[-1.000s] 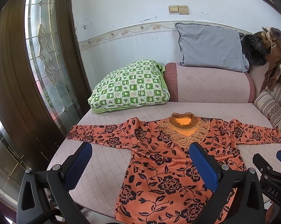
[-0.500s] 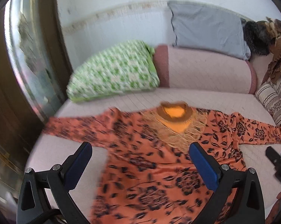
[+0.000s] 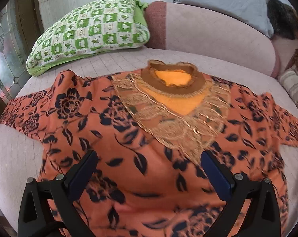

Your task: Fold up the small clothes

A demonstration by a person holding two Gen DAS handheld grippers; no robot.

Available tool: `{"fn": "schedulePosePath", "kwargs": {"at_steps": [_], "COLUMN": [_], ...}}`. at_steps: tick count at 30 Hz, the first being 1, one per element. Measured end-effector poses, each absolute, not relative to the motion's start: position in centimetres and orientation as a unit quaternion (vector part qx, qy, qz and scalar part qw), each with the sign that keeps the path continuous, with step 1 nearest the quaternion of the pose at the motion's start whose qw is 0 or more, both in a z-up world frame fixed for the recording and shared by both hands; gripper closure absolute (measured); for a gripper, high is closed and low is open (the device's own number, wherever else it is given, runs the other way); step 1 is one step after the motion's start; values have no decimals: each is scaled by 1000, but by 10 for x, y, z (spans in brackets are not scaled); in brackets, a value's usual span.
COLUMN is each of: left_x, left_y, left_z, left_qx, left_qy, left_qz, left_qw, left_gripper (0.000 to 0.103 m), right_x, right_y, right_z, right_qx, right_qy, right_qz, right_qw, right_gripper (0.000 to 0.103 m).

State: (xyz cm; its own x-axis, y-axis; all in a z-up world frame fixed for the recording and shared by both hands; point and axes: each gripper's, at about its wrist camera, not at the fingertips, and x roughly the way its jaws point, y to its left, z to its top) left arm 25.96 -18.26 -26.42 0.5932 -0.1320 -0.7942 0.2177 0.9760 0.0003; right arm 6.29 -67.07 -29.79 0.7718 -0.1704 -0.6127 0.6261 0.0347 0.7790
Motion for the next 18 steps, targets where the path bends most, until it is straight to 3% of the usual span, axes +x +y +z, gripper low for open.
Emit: {"fn": "schedulePosePath", "kwargs": {"at_steps": [7, 8, 9, 11, 14, 18], "left_x": [285, 287, 288, 289, 291, 296], "left_y": [-167, -167, -168, -168, -162, -144], "left_z": [-275, -277, -277, -277, -271, -259], "left_qx": [31, 34, 36, 44, 48, 35], "left_qy": [451, 451, 451, 445, 428, 414], "left_qz": [-71, -67, -65, -60, -46, -21], "left_qw": [889, 889, 890, 893, 901, 910], "left_gripper": [0, 0, 0, 0, 0, 0], "right_x": [90, 96, 102, 107, 105, 132], "right_y": [-734, -740, -745, -756, -752, -712], "right_z": [-304, -303, -302, -311, -306, -257], "right_qx": [626, 611, 600, 600, 613, 561], "right_qy": [153, 157, 162, 168, 135, 125], "right_qz": [-356, -365, -372, -373, -350, -284], "right_qw": [677, 685, 690, 688, 695, 767], "right_gripper": [35, 48, 76, 95, 97, 97]}}
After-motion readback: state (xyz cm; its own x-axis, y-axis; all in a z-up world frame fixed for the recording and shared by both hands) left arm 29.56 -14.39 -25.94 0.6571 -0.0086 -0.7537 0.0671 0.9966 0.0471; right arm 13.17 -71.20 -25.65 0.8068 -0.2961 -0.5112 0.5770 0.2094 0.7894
